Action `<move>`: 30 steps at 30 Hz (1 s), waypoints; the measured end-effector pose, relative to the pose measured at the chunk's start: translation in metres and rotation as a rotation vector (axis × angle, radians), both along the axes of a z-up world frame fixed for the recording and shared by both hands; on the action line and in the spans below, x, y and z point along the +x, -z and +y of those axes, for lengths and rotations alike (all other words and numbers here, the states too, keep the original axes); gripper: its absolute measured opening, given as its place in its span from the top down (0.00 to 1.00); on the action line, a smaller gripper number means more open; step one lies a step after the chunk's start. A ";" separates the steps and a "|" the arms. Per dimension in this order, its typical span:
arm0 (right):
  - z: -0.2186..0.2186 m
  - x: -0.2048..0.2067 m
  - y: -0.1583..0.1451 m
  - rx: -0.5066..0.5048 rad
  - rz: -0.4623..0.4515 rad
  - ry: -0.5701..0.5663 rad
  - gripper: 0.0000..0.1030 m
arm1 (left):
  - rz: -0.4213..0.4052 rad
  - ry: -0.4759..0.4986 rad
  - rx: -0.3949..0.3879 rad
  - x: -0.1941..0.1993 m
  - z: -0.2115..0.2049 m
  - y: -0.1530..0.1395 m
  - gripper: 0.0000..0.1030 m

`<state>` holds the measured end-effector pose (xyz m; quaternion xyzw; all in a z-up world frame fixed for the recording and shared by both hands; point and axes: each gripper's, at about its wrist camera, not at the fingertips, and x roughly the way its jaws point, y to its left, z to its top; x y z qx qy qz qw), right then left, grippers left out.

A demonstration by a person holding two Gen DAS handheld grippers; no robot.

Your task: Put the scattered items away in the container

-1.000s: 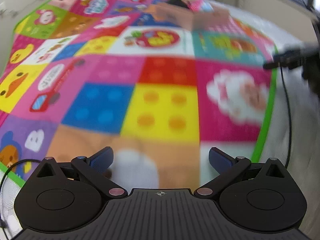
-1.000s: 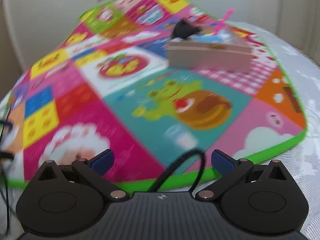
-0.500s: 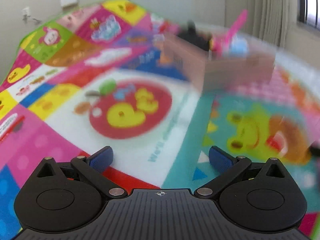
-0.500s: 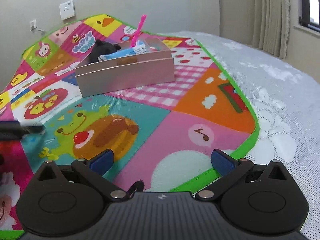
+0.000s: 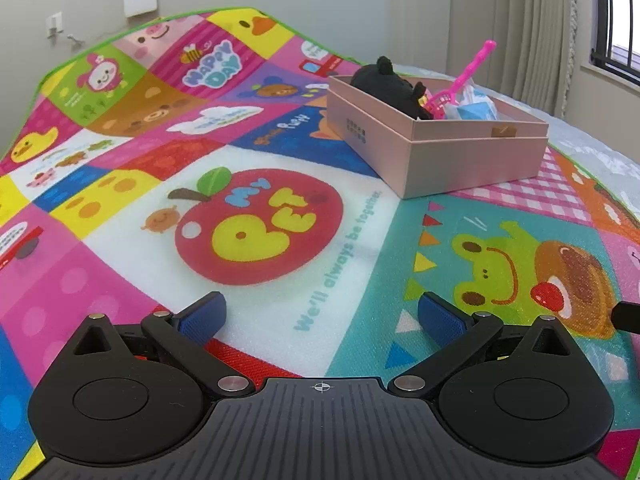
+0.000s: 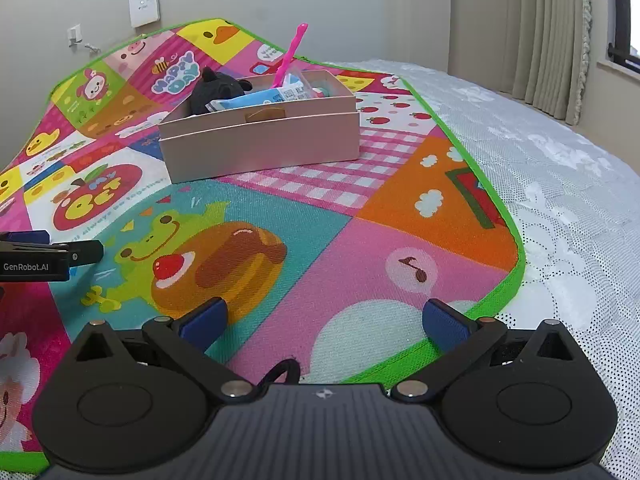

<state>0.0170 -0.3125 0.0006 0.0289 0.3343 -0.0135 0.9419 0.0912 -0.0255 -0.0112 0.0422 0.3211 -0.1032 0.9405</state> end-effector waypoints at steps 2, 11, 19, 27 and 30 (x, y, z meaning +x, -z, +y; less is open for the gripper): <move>0.000 0.000 0.000 -0.001 0.000 0.000 0.00 | -0.002 0.000 0.009 0.000 -0.001 0.000 0.00; 0.003 -0.003 0.000 -0.011 -0.011 0.016 0.00 | -0.003 0.004 0.010 -0.001 -0.001 0.000 0.00; 0.003 -0.006 -0.009 0.046 -0.017 -0.005 0.00 | -0.001 0.006 0.004 -0.001 0.000 0.000 0.00; 0.015 -0.001 -0.013 -0.008 -0.041 -0.009 0.00 | -0.001 0.007 -0.001 -0.001 0.000 0.000 0.00; 0.020 -0.001 -0.006 -0.041 -0.025 -0.018 0.00 | 0.001 0.008 -0.008 -0.001 0.001 0.000 0.00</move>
